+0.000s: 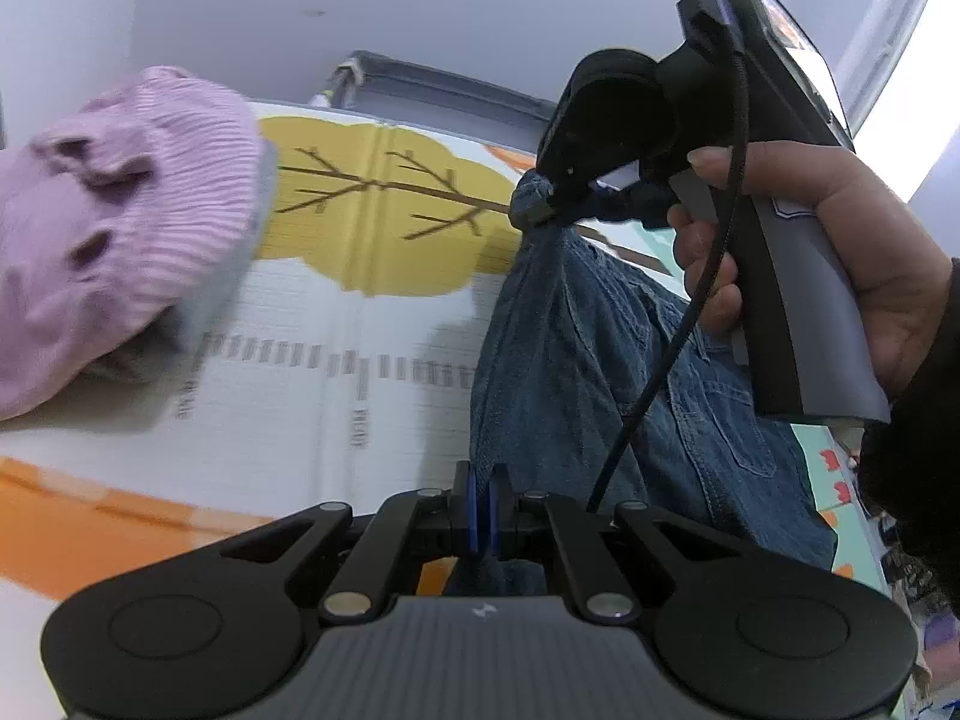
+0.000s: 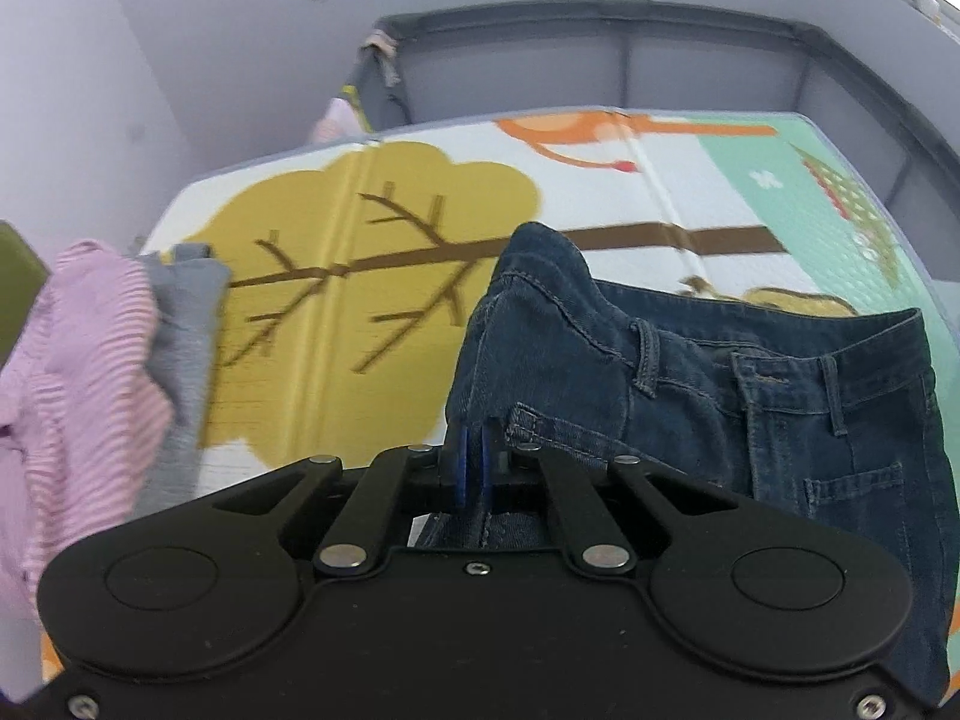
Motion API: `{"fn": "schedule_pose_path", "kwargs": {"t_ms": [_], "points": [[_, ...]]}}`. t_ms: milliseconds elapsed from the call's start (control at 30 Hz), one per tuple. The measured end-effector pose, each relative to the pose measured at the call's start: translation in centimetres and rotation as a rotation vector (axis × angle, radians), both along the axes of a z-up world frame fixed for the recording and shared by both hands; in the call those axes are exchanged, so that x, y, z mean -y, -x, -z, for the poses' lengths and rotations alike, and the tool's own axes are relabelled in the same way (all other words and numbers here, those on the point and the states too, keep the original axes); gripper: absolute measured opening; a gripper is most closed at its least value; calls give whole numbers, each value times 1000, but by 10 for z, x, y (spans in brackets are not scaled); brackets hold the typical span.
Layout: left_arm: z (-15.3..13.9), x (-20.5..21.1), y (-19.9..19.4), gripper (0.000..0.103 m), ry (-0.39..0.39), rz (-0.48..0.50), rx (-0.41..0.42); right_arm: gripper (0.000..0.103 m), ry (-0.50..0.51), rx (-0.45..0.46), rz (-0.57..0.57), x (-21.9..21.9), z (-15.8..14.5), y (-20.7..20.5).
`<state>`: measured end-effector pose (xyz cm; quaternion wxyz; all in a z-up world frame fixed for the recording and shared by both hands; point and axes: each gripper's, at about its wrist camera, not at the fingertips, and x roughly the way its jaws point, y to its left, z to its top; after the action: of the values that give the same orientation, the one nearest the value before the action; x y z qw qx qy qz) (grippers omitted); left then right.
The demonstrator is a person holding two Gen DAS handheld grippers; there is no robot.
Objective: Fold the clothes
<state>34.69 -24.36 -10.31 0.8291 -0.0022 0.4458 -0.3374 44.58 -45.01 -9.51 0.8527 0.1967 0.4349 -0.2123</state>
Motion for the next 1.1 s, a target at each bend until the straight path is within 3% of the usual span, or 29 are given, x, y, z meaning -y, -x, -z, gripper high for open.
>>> {"fn": "schedule_pose_path", "kwargs": {"t_ms": [167, 600, 633, 667, 733, 867, 1100], "points": [[1, -26, -9, 4, -8, -65, -17, 2, 14, 26, -96, -38, -8, -25], [25, -81, -31, 6, -86, -210, -91, 2, -83, 80, -221, -110, 18, -68], [28, -82, -33, 8, -104, -219, -97, 6, -93, 100, -219, -111, 16, -68], [30, -83, -33, 9, -120, -228, -101, 18, -102, 121, -216, -112, 13, -68], [31, -87, -33, 14, -126, -242, -109, 30, -111, 155, -212, -112, 6, -65], [24, -91, -28, 15, -103, -257, -109, 30, -55, 141, -214, -102, -4, -54], [-1, -80, -7, 15, -105, -209, -50, 30, -72, 136, -148, -64, -23, -14]]}}
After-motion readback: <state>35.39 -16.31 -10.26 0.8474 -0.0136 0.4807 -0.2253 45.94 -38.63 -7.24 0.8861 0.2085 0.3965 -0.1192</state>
